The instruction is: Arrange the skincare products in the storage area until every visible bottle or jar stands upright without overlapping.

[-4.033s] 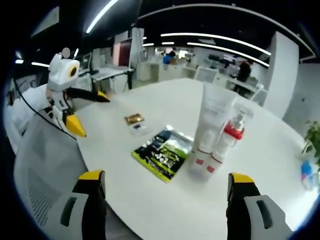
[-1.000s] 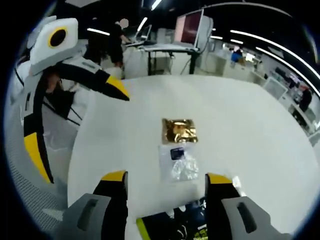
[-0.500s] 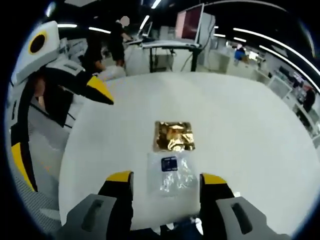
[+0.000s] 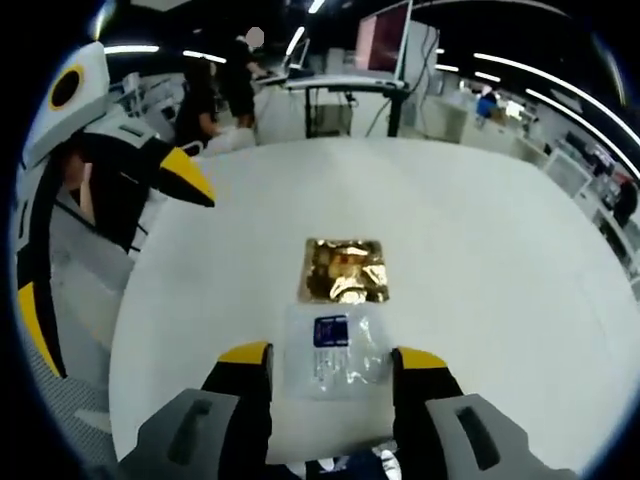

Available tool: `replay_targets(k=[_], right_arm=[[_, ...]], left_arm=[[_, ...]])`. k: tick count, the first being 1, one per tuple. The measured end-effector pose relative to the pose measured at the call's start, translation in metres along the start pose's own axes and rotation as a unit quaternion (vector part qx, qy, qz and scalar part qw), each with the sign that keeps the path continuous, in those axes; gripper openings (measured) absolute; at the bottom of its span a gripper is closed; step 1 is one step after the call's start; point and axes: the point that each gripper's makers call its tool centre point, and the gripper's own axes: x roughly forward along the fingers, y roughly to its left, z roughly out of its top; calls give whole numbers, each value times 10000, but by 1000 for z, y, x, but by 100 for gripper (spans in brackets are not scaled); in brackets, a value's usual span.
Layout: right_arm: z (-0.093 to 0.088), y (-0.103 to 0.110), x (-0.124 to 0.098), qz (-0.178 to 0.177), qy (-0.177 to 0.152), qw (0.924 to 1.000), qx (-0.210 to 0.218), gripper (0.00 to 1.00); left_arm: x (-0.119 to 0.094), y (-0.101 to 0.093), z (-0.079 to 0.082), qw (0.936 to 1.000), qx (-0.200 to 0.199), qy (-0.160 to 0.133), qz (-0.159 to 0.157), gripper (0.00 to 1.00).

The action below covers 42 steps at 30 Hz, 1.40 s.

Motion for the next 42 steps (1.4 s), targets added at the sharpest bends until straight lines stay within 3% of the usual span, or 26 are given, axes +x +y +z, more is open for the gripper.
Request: replay_targets(k=[10, 13, 17, 20, 26, 30, 42], right_arm=[[2, 0, 1, 58, 5, 9997, -237, 34], [3, -1, -1, 69, 8, 9996, -268, 34], [4, 2, -2, 77, -16, 9991, -410, 34], [2, 5, -4, 98, 1, 9989, -468, 34], [2, 10, -6, 185, -99, 9988, -447, 34], [2, 13, -8, 194, -146, 9986, -465, 34], [4, 24, -16, 295, -283, 9972, -620, 34]], left_arm=[[-1, -2, 2, 10000, -25, -30, -67, 85], [-4, -5, 13, 9986, -410, -236, -223, 83], [-9, 10, 14, 9992, -239, -230, -210, 80], [-7, 26, 3, 9989, -316, 24, -356, 70], [8, 46, 3, 9957, -759, -82, -525, 53], [22, 42, 4, 9904, -1108, -124, -815, 41], [56, 51, -7, 9813, -1695, -40, -913, 20]])
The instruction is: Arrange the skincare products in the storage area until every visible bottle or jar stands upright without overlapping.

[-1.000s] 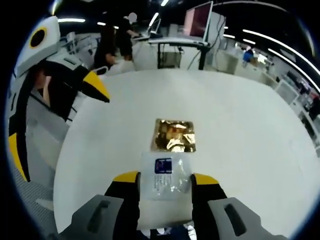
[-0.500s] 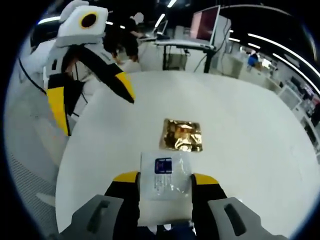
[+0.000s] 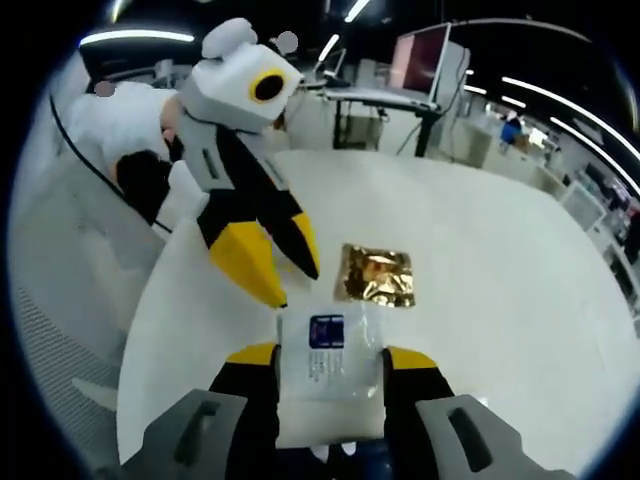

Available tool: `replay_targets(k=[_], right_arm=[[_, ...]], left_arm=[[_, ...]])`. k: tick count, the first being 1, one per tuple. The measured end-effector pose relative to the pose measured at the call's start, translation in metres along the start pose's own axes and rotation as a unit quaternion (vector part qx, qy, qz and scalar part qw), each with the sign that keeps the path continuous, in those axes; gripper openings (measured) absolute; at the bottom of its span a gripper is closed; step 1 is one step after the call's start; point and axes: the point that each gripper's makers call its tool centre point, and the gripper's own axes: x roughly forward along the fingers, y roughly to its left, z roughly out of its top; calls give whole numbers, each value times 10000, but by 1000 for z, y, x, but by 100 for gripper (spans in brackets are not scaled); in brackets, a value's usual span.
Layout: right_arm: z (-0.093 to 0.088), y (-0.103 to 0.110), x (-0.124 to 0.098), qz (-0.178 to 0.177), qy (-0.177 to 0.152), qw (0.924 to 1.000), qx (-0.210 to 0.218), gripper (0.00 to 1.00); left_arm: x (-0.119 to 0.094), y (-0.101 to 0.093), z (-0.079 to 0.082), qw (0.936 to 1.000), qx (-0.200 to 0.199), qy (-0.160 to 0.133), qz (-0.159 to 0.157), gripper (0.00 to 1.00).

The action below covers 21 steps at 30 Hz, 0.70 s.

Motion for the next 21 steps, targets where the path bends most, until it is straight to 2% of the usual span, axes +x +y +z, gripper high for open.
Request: replay_targets(k=[4, 9, 21], right_arm=[[1, 3, -1, 14, 6, 9999, -111, 34], [0, 8, -3, 37, 42, 9998, -169, 34], [-7, 15, -8, 77, 103, 9997, -188, 34]], left_arm=[[6, 0, 1, 9997, -239, -15, -106, 13], [7, -2, -1, 9995, -300, 31, -105, 7], [11, -5, -11, 9992, -260, 264, -171, 7]])
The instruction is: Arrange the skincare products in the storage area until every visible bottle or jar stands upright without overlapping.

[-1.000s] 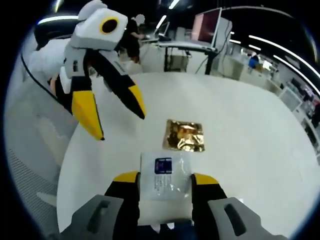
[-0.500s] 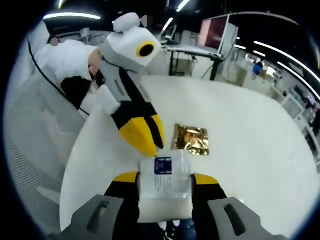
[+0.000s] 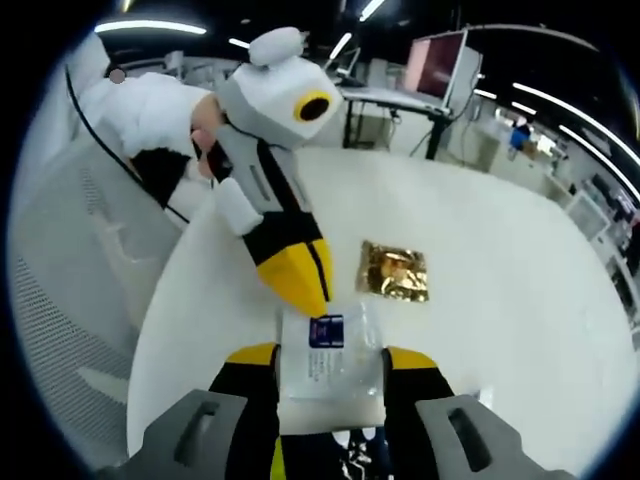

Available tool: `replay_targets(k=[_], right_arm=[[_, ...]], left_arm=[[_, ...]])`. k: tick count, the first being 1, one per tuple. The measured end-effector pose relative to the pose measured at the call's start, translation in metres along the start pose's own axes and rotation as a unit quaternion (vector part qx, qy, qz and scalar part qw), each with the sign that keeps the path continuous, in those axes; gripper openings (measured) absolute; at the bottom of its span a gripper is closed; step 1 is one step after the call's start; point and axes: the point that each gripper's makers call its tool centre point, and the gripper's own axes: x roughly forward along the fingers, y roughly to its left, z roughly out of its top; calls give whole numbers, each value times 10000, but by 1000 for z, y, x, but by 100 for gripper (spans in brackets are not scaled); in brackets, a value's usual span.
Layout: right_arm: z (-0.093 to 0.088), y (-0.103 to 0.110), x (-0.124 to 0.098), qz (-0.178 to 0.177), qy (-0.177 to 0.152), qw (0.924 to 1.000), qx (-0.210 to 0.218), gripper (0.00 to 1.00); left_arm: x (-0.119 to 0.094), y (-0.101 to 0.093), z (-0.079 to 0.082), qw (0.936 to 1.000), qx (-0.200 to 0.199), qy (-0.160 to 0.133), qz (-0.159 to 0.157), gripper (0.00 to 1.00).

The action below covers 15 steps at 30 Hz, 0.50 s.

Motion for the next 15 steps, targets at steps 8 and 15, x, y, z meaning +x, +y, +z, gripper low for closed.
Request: replay_targets(k=[8, 15], right_arm=[[-10, 5, -4, 53, 104, 9999, 21, 34], [-14, 5, -3, 108, 138, 9998, 40, 34]], left_arm=[[7, -8, -8, 9998, 84, 180, -84, 8], [9, -11, -13, 9995, 115, 287, -110, 8]])
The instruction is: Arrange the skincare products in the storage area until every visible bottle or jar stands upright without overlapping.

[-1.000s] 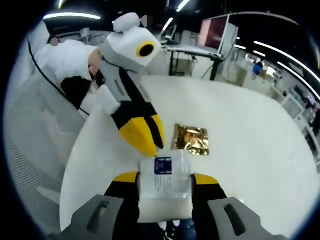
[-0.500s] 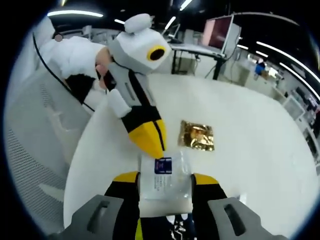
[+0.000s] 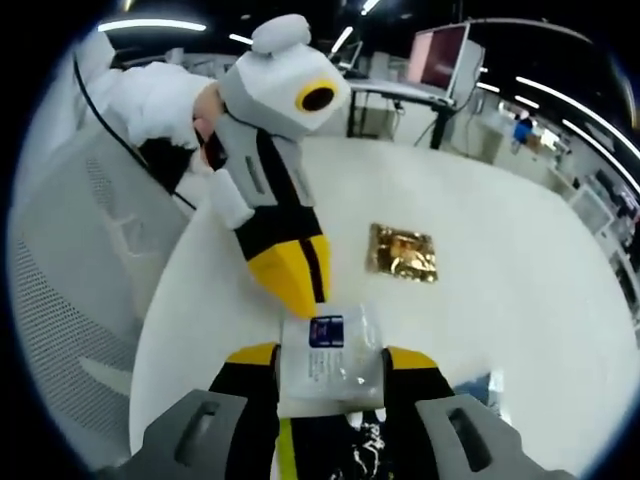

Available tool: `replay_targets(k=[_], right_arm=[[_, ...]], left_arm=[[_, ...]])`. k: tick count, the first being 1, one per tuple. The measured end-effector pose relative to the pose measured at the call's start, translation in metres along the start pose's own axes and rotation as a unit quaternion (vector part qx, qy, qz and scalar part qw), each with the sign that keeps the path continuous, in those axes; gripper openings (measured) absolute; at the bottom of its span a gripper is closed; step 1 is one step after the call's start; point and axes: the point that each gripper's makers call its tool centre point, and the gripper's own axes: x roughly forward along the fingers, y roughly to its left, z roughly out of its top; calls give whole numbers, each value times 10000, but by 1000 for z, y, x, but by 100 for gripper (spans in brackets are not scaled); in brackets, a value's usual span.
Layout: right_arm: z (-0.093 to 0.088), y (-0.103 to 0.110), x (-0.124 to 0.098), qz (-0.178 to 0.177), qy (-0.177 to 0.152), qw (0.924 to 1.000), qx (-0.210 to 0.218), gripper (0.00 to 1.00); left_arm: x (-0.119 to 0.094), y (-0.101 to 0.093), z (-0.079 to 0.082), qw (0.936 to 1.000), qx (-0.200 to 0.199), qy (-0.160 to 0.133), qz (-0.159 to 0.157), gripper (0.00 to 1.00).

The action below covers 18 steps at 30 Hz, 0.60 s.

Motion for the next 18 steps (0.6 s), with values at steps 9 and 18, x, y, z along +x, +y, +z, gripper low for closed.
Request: replay_targets(k=[9, 18], right_arm=[[-3, -1, 0, 124, 55, 9999, 15, 34], [-3, -2, -1, 88, 67, 9999, 72, 39]], left_arm=[[-1, 0, -2, 10000, 10, 32, 7, 9], [-3, -1, -1, 10000, -8, 14, 23, 12]])
